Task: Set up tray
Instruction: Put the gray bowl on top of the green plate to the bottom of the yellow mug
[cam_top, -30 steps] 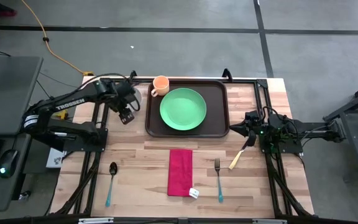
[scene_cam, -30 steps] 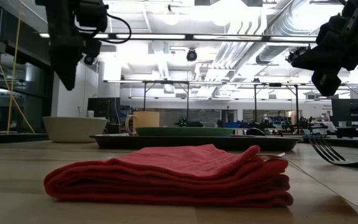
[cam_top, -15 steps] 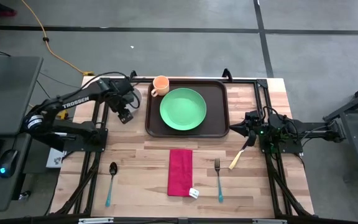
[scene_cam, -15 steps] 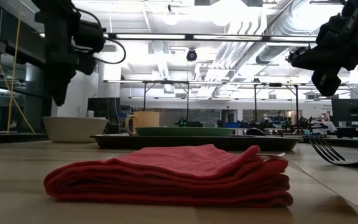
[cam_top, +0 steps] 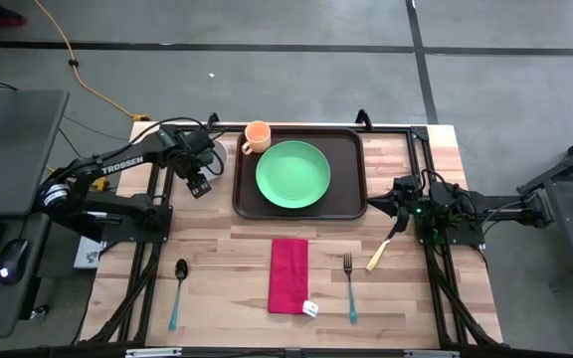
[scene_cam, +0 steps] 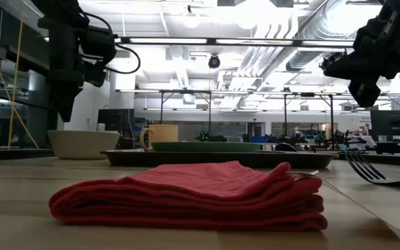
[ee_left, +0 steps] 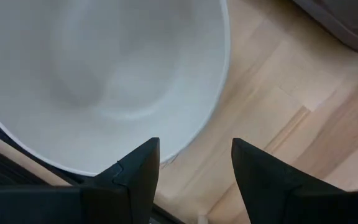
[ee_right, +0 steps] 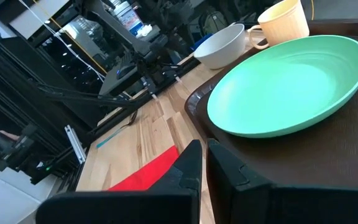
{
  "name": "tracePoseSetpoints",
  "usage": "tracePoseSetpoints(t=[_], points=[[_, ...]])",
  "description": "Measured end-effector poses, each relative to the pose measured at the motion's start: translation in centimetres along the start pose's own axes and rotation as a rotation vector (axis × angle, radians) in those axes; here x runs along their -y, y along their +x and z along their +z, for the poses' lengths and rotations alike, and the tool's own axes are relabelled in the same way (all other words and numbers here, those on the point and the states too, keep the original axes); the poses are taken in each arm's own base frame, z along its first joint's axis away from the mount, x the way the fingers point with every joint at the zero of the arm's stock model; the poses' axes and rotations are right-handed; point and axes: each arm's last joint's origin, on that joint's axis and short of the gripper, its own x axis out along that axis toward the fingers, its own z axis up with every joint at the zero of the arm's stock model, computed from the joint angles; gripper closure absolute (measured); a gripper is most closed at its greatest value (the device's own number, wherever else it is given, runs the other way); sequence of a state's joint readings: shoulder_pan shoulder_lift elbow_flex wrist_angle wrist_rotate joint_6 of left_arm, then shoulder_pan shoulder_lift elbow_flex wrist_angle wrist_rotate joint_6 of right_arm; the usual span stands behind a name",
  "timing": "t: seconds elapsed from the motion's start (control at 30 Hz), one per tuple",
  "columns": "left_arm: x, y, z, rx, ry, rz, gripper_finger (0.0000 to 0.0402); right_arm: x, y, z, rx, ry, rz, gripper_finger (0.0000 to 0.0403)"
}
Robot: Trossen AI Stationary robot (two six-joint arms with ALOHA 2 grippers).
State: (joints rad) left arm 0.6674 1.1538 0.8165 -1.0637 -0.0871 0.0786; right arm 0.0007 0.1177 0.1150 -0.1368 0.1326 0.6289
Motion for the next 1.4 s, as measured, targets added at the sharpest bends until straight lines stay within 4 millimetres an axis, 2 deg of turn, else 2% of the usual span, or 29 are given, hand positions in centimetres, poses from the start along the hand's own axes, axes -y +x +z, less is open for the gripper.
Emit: tracePoseSetpoints(t=[0.43, 0.7, 0.97, 1.17, 1.4], points=[[0.0, 0.1, 0.2, 0.009, 0.022, -0.015, 0.0172, 0.1, 0.0, 0.1, 0.020, -0.008, -0.028, 0.0402], [0.1, 1.6, 1.0, -0.058, 0.028, -0.003, 0.0173, 0.1, 0.0, 0.1, 0.019, -0.008, -0.028, 0.0402], [0.0, 2.0, 2.3, 0.041, 0.033, 0.003, 0.0213, 0.1, 0.0, 0.1, 0.019, -0.007, -0.028, 0.0402], [0.0, 2.1, 1.9, -0.003, 0.048, 0.001, 0.0239, 0.1, 0.0, 0.1, 0.019, -0.001, -0.027, 0.0402], [0.1, 2.9, 1.2, -0.042, 0.052, 0.005, 0.0229, 0.1, 0.0, 0.1, 0.019, 0.000, -0.027, 0.0402]])
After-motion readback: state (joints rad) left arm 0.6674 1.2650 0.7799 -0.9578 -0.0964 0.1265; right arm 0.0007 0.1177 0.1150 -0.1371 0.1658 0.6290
